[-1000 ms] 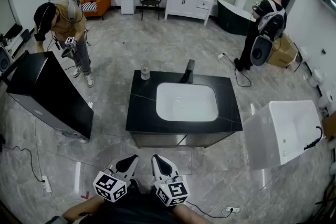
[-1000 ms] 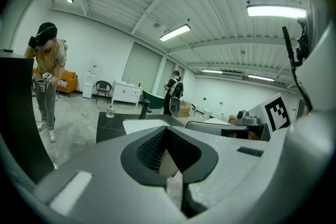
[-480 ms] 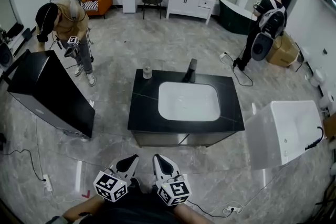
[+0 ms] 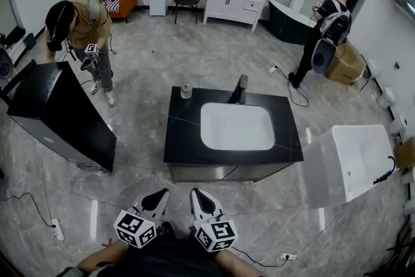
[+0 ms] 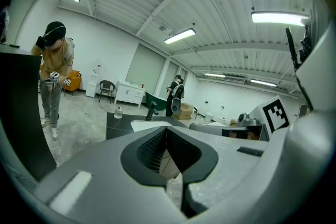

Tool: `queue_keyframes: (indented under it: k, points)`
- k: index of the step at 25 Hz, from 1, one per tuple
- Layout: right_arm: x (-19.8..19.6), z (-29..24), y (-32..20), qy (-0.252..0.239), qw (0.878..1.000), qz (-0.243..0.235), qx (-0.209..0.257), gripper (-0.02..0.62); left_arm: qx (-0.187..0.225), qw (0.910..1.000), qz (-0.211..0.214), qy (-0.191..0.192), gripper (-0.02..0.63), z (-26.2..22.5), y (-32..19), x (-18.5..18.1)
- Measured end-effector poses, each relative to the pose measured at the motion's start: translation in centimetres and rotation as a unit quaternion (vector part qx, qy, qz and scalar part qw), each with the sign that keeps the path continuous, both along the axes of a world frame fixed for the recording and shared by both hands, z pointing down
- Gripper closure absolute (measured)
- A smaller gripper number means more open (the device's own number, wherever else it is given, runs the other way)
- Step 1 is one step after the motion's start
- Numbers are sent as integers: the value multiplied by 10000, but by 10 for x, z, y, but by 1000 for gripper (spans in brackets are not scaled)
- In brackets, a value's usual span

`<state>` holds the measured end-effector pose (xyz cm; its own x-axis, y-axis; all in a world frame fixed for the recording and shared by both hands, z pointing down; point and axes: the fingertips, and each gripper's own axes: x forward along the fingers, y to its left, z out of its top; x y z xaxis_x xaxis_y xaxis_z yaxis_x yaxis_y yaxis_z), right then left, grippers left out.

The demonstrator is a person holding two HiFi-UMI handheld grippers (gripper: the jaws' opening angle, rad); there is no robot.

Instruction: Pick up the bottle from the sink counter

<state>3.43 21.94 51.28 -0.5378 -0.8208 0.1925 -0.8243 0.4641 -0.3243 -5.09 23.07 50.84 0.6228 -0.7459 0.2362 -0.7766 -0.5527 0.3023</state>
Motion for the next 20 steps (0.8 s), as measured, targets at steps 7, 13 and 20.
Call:
queue_keyframes:
  k: [7,13,20]
  points:
    - [-22,7,4,167,9996,161,-189,588,-53,9992,135,373,604,0,-9,-25]
    - [-25,9,-1,226,9991,303,-216,588,-144,9982,366,463,604,5,-13,-24]
    - [-23,23,-25,48,9988,355,-343,588,-249,9984,396,326,604,16,-37,-22]
